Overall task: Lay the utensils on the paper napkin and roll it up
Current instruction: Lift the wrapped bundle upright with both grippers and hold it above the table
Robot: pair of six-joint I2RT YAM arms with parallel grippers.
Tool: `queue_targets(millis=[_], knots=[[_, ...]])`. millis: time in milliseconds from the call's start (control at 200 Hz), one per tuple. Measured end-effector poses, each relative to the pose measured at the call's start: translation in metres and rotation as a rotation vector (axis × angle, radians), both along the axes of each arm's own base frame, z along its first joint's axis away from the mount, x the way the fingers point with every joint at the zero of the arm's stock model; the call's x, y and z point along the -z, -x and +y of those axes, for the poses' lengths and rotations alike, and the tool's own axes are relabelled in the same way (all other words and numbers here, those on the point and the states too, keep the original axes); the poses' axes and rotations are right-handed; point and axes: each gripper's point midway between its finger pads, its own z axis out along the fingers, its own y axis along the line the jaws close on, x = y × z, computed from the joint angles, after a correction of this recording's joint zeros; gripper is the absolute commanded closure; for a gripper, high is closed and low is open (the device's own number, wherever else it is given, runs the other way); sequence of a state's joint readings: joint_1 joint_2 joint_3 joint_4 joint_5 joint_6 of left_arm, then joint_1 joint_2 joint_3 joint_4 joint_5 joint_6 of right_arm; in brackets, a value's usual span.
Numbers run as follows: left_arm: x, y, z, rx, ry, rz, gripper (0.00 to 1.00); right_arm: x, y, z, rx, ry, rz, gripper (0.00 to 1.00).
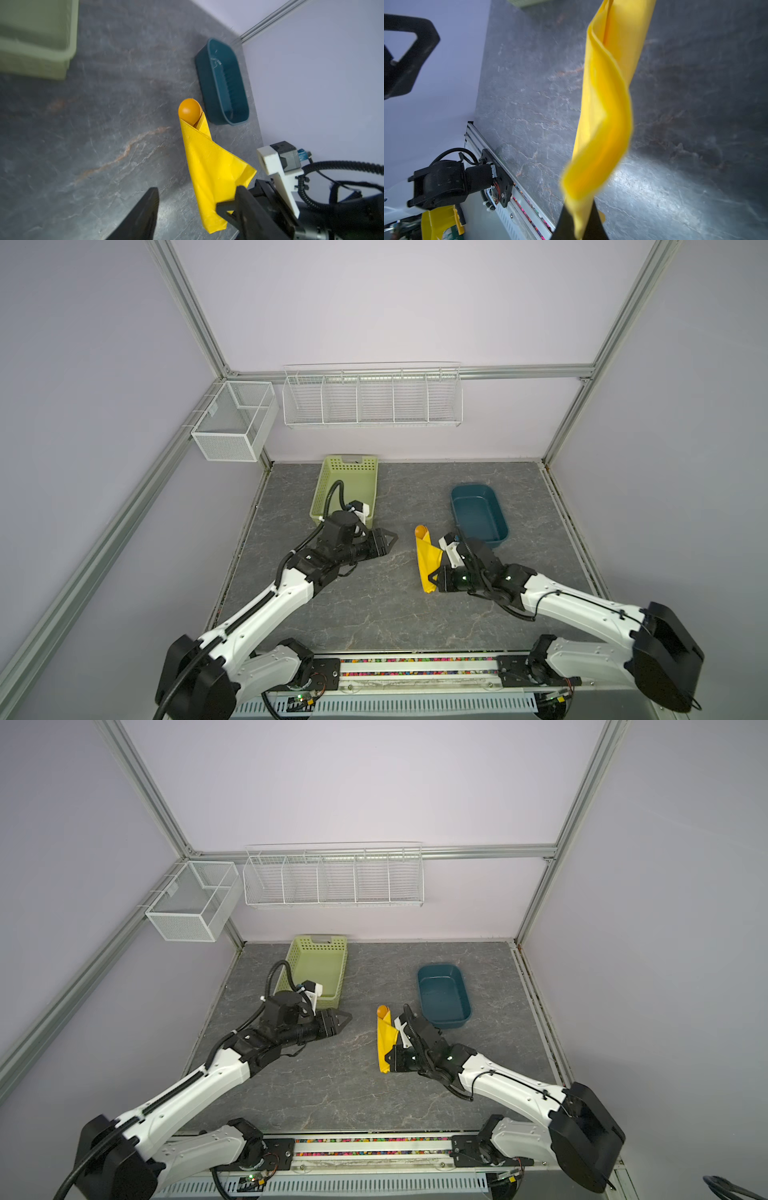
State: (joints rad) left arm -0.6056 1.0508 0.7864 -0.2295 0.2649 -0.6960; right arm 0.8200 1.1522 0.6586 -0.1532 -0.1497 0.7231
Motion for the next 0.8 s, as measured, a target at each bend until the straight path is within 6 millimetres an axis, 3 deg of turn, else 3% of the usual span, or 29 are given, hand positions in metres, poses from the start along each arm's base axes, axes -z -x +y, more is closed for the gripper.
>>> queue_targets(millis=[100, 195, 520, 665, 800], knots=[[-0.042, 0.009, 0.012, -0.006, 0.068, -0.166, 0.29, -0.039, -0.008, -0.004, -0.001, -0.033, -0.148, 0.94], [-0.069, 0.016, 0.013, 0.017, 0.130, -0.281, 0.29, -0.076, -0.013, -0.006, -0.013, -0.063, -0.275, 0.94], [-0.126, 0.027, -0.026, 0.253, 0.336, -0.497, 0.26, -0.187, 0.000, -0.001, -0.134, -0.239, -0.660, 0.94], [-0.154, 0.034, -0.043, 0.374, 0.426, -0.560, 0.25, -0.221, 0.013, 0.013, -0.237, -0.332, -0.750, 0.94], [-0.182, 0.043, -0.054, 0.477, 0.509, -0.617, 0.27, -0.233, 0.022, 0.023, -0.312, -0.402, -0.778, 0.94]])
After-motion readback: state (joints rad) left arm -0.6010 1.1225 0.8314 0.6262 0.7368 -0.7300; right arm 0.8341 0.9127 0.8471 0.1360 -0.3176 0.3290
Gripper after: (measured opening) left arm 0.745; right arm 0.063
